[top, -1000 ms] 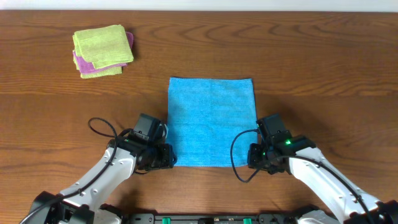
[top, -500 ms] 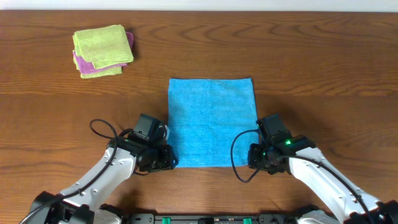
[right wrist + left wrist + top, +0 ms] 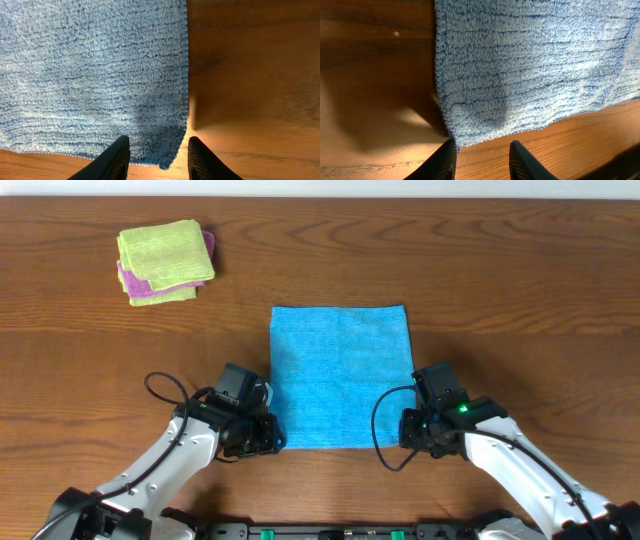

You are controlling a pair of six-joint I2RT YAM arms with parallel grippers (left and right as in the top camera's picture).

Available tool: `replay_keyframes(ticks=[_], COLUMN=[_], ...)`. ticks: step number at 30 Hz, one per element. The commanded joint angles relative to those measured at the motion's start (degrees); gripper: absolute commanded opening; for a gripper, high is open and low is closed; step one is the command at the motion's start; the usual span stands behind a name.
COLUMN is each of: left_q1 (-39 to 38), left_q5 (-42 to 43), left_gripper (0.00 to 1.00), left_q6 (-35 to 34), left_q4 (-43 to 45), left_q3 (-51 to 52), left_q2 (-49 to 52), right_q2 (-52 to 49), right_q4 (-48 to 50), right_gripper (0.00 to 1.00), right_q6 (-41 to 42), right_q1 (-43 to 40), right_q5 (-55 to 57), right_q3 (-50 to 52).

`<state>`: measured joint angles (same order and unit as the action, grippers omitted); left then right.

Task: Fold the cloth

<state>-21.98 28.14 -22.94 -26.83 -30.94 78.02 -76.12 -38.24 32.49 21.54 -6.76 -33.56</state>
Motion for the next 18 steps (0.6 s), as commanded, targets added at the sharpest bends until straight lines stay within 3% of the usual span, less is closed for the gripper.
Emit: replay_keyframes(ticks=[1, 15, 18], left_q1=[-0.2, -0.2, -0.2], left_q5=[0.4, 0.4, 0.4], left_gripper=[0.36, 0.35, 0.19], left_q6=[-0.3, -0.2, -0.2], left_q4=[-0.4, -0.4, -0.4], left_q3=[0.2, 0.2, 0.2], left_q2=[0.5, 0.5, 0.5], right_q2=[-1.6, -5.7, -5.7], right_q4=[0.2, 4.7, 4.7], right_gripper=[0.39, 0.23, 0.08], right_q6=[0.3, 1.4, 1.4], right_q1=[-0.6, -0.6, -0.6], right_q5=[1.8, -0.3, -0.3], right_q3=[0.6, 0.6, 0.6])
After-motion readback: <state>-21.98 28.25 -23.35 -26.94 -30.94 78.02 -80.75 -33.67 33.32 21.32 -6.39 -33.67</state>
